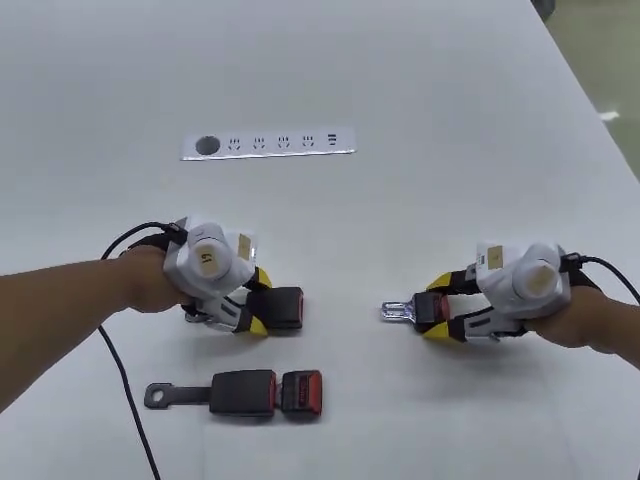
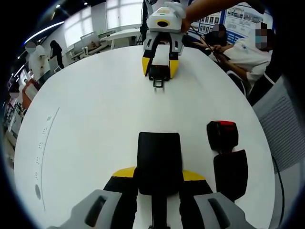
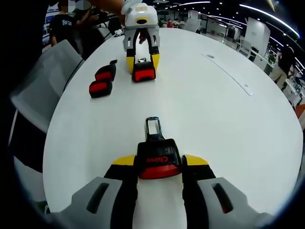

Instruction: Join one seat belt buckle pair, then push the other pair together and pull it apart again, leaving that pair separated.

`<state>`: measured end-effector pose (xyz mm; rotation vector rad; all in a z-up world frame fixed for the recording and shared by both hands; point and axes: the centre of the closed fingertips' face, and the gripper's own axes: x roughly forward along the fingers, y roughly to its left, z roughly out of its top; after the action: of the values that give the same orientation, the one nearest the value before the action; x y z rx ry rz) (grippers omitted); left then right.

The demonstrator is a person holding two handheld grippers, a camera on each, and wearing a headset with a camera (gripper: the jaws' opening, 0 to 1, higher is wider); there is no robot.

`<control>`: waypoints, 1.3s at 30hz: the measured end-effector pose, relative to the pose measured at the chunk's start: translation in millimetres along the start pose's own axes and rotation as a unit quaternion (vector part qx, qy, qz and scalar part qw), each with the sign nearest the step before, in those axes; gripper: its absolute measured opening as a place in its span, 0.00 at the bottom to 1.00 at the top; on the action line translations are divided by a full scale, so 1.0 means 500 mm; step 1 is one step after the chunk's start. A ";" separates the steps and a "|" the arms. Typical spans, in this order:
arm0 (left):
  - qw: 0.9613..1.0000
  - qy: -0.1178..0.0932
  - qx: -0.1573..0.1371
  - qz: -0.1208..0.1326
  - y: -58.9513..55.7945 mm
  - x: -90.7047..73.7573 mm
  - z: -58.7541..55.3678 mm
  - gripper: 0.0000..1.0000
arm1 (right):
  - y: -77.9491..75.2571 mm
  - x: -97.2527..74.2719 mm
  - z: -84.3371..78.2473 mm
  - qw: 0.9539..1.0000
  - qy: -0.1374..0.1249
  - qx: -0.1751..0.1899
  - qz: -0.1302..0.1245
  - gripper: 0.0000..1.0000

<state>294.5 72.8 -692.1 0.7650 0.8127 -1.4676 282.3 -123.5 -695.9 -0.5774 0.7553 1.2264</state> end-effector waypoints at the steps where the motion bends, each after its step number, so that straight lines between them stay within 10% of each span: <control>1: 1.000 0.000 0.000 0.000 0.001 0.001 -0.001 0.34 | 0.002 -0.002 0.003 1.000 0.000 0.000 0.000 0.34; 28: 1.000 0.019 0.002 -0.009 -0.013 0.001 -0.001 0.42 | 0.003 -0.002 0.005 1.000 0.022 -0.003 0.003 0.35; 39: 0.998 0.021 -0.060 -0.004 -0.029 -0.008 -0.002 0.73 | -0.020 -0.015 0.022 0.998 0.002 0.035 -0.043 0.55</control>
<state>280.4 76.1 -688.9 0.7042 0.9284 -1.4011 293.1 -122.3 -683.0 -0.5498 0.7672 1.1149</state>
